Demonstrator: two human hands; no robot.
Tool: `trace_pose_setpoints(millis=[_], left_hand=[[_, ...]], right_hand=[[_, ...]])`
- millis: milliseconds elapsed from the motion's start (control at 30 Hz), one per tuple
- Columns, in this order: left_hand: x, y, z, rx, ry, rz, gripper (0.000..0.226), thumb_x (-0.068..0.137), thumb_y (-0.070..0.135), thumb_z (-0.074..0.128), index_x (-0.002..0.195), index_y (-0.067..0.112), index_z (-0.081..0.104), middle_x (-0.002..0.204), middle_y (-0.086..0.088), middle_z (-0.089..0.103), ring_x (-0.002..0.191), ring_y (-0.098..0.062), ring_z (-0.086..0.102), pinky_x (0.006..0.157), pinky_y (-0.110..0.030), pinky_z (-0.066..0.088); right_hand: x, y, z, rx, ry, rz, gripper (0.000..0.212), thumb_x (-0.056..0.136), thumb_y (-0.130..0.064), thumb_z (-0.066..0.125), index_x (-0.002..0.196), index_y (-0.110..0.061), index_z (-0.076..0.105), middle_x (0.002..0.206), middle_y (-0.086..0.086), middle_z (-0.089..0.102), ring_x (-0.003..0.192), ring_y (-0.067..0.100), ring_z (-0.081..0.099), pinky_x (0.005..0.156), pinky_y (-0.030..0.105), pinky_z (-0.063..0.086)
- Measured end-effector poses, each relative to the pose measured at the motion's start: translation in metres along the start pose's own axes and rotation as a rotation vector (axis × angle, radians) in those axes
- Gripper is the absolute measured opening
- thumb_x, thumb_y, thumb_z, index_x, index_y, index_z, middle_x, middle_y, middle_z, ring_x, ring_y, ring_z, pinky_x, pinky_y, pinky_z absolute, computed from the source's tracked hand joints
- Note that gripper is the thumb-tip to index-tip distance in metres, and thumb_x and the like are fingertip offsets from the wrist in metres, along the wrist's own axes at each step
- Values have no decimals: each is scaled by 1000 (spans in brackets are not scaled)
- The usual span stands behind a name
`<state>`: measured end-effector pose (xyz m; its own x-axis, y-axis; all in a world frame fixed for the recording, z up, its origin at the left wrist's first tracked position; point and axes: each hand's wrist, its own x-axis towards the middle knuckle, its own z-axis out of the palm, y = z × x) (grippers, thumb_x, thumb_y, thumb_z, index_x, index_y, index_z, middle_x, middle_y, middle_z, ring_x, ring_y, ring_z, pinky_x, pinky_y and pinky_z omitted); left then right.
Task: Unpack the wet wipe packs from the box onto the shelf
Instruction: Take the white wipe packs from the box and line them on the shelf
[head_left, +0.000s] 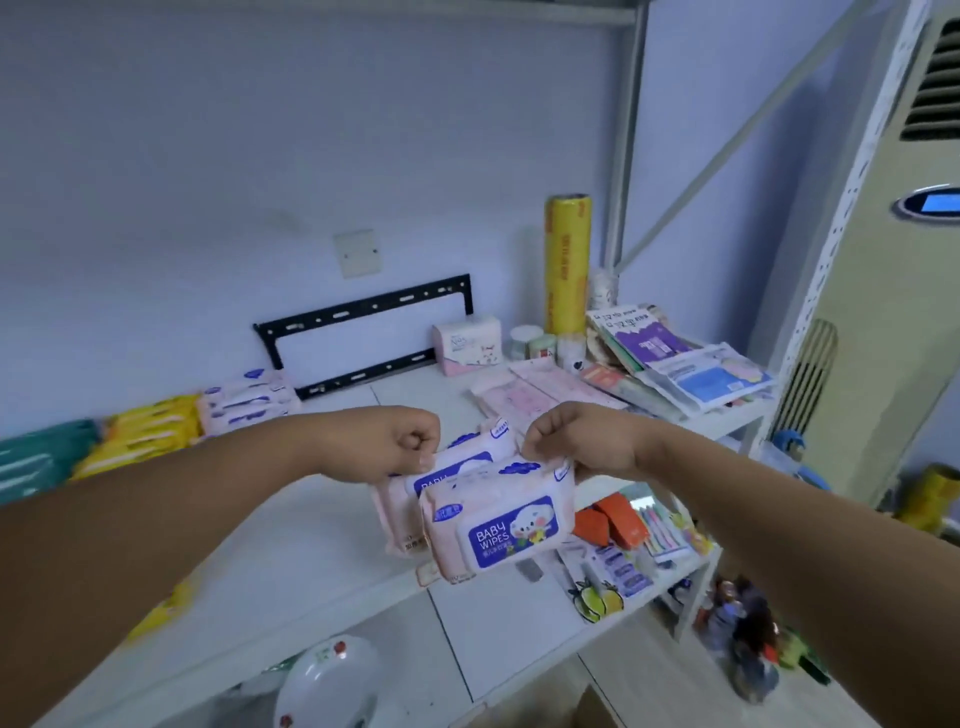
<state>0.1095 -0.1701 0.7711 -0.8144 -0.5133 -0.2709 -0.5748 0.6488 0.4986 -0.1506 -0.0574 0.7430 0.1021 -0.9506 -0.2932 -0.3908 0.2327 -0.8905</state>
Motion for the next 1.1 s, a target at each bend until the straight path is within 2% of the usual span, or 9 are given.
trace_pose_setpoints(millis=[100,167,233,400,567,767,833,933,1100], left_hand=[[-33,-25,-14,26,46,-45,25,100,23,58,77,28,49,59,17,43,58,-5,33,57,-23,32],[-51,-46,-20,47,56,-77,24,99,27,57,77,32,49,64,16,45,62,-6,36,62,-27,35],[-66,-67,-25,59,60,-105,23,99,31,57,78,34,49,68,16,46,66,-6,37,66,-30,37],[-89,-119,-35,108,79,-158,23,99,30,57,79,30,47,74,14,47,69,-6,38,70,-28,38],[-89,-179,-51,117,61,-170,22,100,30,56,80,30,46,80,9,48,74,-9,39,72,-29,39],[-68,-246,-66,105,57,-174,22,99,23,55,80,30,47,82,11,53,75,-7,44,72,-27,42],[-58,-264,-69,98,41,-172,22,99,24,55,80,29,47,82,10,54,76,-8,45,74,-29,43],[-45,-288,-70,99,15,-172,17,99,23,54,83,26,49,82,11,54,76,-9,45,73,-28,42],[-29,-321,-66,127,-56,-167,9,99,23,53,90,20,51,85,7,55,76,-10,44,72,-31,42]], right_hand=[[27,-20,27,-9,-28,-23,16,98,-8,57,87,-10,69,84,6,74,75,19,70,71,32,56],[43,-34,46,-9,-64,-40,13,98,-9,58,90,-9,68,82,4,74,74,17,69,68,29,55],[60,-45,65,-9,-102,-38,14,99,-11,58,88,-11,67,84,4,74,76,16,70,69,29,55],[110,-61,109,-18,-121,-28,12,94,-16,62,84,-14,69,89,6,75,83,22,73,84,40,59],[159,-69,146,19,-103,-1,10,78,-25,65,78,-16,67,89,6,73,84,23,71,79,36,57],[222,-78,175,-12,-15,80,19,91,-19,62,74,-21,69,99,10,76,93,28,74,90,42,58],[241,-76,183,-7,1,112,16,92,-20,63,78,-21,69,108,13,76,100,31,74,93,44,58],[264,-69,196,15,34,164,10,93,-23,65,86,-19,70,112,11,76,102,29,74,94,43,59],[287,-57,214,96,35,224,9,94,-23,69,101,-16,69,115,8,74,101,25,74,80,34,63]])
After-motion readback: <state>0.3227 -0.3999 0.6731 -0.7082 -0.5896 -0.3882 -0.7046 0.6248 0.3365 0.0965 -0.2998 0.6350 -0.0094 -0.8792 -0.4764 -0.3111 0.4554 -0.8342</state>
